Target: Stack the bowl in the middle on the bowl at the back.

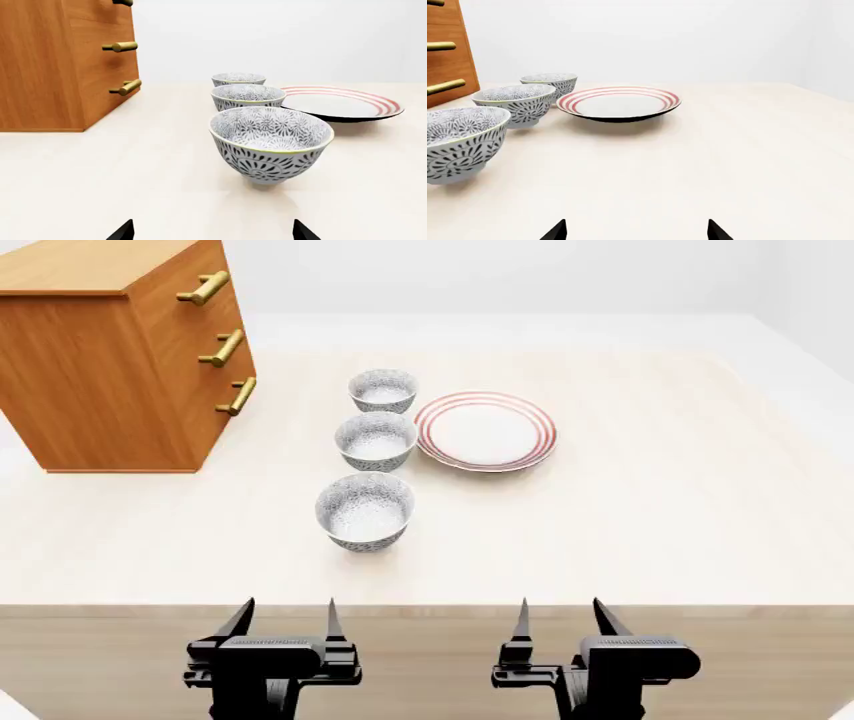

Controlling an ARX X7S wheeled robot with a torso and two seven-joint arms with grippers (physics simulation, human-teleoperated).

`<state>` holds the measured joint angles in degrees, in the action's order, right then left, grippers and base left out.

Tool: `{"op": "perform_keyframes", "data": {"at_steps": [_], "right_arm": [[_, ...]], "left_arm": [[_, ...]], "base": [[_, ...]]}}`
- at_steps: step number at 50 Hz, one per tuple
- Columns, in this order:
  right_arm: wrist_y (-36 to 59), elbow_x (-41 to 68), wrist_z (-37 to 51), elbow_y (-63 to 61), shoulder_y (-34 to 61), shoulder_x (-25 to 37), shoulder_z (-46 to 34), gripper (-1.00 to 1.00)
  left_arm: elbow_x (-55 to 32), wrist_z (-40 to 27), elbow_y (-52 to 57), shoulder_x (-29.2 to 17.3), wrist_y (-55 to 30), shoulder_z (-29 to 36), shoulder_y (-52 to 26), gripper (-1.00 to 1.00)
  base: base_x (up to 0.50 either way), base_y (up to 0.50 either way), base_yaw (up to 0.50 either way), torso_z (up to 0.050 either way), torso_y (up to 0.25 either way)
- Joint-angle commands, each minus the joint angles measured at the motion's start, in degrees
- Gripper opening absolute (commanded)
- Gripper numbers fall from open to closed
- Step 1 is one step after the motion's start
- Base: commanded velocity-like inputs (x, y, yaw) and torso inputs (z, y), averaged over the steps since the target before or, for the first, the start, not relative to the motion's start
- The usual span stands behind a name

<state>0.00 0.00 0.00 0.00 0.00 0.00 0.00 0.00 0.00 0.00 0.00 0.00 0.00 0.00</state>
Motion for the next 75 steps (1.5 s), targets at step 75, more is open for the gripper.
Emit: {"op": "perform_keyframes", "data": {"at_steps": [75], "right_arm": [[4.07, 7.62, 9.10, -4.90, -1.11, 7.72, -4.96, 1.00]], "left_arm": [[-12.67, -3.14, 9.05, -7.42, -17.26, 8.33, -7.74, 1.00]], "base": [[0.08, 0.12, 0.00, 0.017, 0.000]]}}
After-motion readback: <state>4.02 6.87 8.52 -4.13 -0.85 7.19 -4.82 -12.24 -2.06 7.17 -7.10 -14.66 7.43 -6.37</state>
